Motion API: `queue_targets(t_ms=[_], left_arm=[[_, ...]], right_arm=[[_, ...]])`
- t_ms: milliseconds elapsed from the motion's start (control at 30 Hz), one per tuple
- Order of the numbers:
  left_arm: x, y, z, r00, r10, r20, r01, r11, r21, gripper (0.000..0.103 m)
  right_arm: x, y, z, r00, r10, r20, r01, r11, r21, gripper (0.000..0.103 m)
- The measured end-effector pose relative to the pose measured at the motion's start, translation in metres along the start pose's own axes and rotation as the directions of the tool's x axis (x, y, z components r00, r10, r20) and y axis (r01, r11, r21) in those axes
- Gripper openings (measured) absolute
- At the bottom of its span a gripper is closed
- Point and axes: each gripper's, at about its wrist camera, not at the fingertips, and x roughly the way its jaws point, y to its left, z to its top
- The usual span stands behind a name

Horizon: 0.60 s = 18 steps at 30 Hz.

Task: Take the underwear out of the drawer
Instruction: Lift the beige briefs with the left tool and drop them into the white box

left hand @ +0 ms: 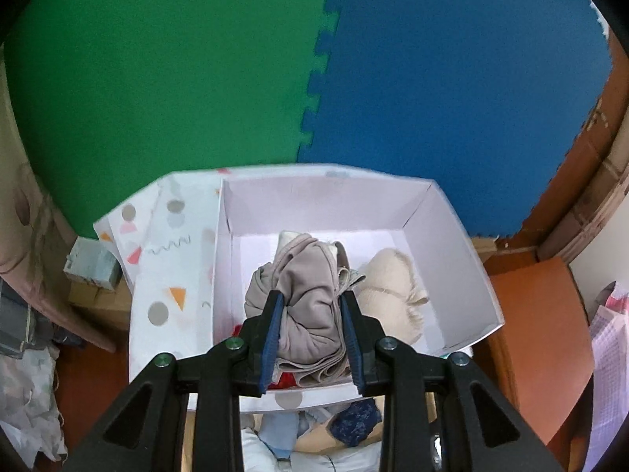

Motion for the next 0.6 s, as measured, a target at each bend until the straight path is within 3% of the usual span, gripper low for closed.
queue_targets(t_ms=[133, 600], left_arm=[[0.017, 0.004, -0.008, 0.999, 0.039, -0.028, -0.039, 0.999, 0.001, 0.03], [0.01, -0.001, -0.012, 0.997, 0.071, -0.041, -0.07, 0.997, 0.028, 0.04]], right_arm=[[0.001, 0.0, 0.001, 1.0, 0.003, -0.001, -0.003, 1.0, 0.0, 0.041], [0.002, 0.001, 0.004, 1.0, -0.001, -0.004, 0.001, 1.0, -0.004, 0.041]])
